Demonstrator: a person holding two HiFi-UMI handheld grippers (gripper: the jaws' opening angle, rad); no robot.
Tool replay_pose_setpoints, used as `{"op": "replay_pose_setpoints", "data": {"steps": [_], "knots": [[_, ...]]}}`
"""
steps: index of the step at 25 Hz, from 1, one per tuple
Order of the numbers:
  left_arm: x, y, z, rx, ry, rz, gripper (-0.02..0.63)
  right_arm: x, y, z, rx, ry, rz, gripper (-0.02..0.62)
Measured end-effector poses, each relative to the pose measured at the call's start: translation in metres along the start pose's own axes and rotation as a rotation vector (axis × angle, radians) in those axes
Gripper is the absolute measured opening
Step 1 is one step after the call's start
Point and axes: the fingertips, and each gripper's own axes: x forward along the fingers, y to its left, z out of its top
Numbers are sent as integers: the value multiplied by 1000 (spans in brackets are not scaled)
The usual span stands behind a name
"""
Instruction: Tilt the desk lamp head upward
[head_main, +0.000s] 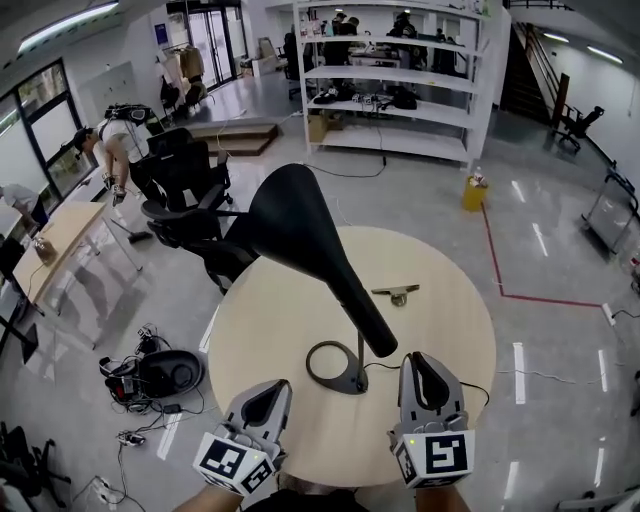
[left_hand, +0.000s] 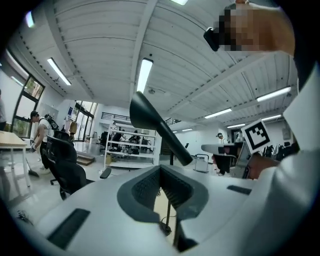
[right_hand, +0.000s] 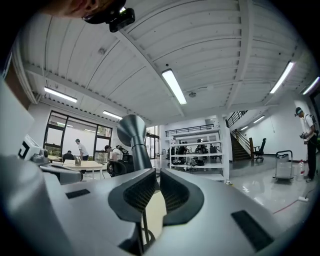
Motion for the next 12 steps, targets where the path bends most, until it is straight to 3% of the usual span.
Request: {"op": "replay_pose_setpoints", "data": {"steps": [6, 12], "knots": [[-34, -6, -19, 12, 38, -8, 46, -37, 56, -19, 23, 52, 15, 38], [-115, 18, -36, 44, 51, -34, 46, -72, 165, -70, 41, 149, 25, 29]]}}
